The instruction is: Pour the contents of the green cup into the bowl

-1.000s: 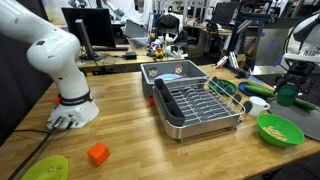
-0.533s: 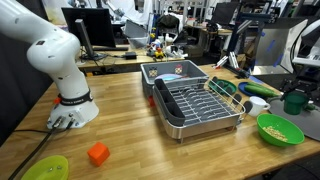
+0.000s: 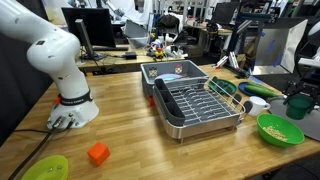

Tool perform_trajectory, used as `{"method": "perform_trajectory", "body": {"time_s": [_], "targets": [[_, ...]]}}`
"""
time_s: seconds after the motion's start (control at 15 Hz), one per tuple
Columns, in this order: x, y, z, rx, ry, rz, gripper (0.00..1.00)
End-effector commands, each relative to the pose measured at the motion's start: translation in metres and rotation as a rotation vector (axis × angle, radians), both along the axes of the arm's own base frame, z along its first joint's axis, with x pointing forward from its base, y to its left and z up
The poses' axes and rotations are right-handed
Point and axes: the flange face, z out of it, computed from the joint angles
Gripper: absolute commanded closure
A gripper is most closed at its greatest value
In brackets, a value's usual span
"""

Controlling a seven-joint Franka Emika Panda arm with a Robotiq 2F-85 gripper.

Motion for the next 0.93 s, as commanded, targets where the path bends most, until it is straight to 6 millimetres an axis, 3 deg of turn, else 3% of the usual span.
{"method": "perform_trajectory", "body": {"time_s": [0.0, 0.13, 0.2, 0.53, 0.87], "targets": [[0.0, -0.001, 0.0, -0.002, -0.001, -0.001, 0.23], [0.0, -0.001, -0.001, -0.005, -0.002, -0.002, 0.23], [0.0, -0.001, -0.001, -0.005, -0.002, -0.003, 0.48], [-0.008, 0.01, 0.006, -0.023, -0.002, 0.031, 0.48], [-0.025, 0.04, 0.019, -0.116, 0.046, 0.071, 0.48]]}}
